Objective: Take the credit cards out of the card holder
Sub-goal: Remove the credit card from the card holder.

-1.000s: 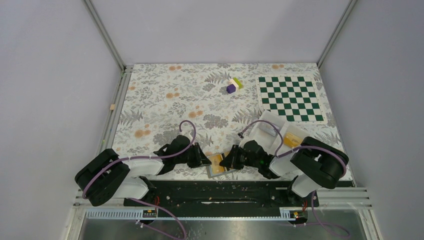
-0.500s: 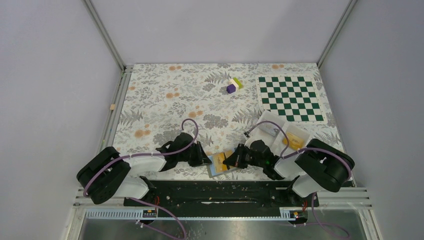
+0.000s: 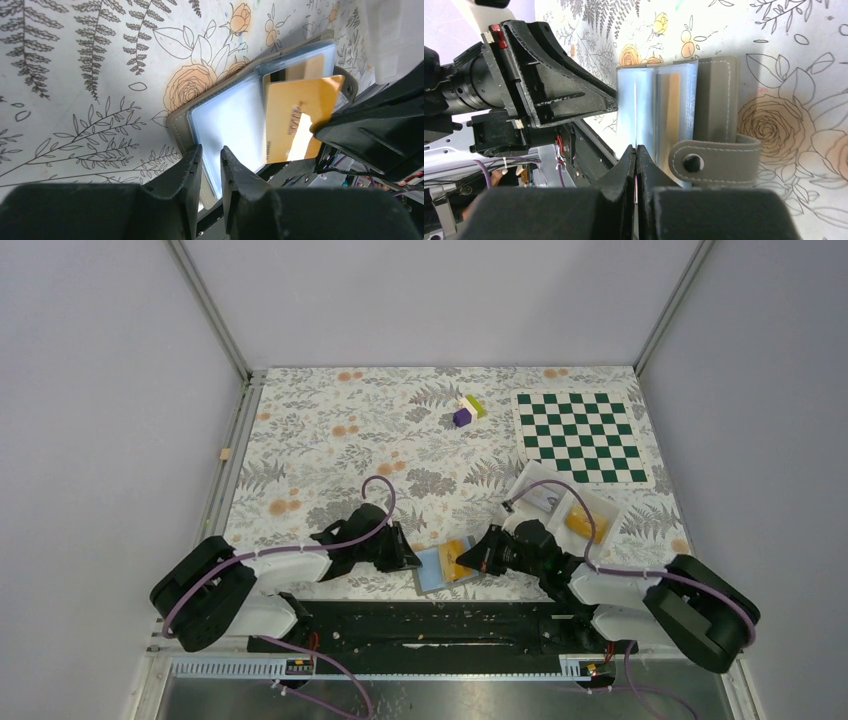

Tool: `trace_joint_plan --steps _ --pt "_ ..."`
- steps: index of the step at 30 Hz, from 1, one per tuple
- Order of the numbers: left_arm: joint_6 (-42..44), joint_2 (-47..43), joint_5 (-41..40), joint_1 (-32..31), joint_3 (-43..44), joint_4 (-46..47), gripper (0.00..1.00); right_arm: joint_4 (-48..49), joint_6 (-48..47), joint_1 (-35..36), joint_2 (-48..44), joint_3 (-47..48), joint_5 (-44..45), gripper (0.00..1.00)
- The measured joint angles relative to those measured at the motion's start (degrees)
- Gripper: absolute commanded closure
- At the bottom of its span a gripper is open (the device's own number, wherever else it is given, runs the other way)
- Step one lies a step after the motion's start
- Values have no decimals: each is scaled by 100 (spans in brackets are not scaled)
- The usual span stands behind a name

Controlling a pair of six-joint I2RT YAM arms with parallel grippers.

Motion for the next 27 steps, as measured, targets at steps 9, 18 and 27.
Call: trace_joint_plan --steps 9,18,27 --pt "24 -201 -31 0 48 -315 72 -1283 -151 -9 -1200 13 273 100" --pt "46 -579 -33 0 66 -612 64 -1690 -162 -11 -1576 13 352 100" --pt "35 -1279 -20 0 138 -678 60 -1655 35 -11 -1650 13 330 100"
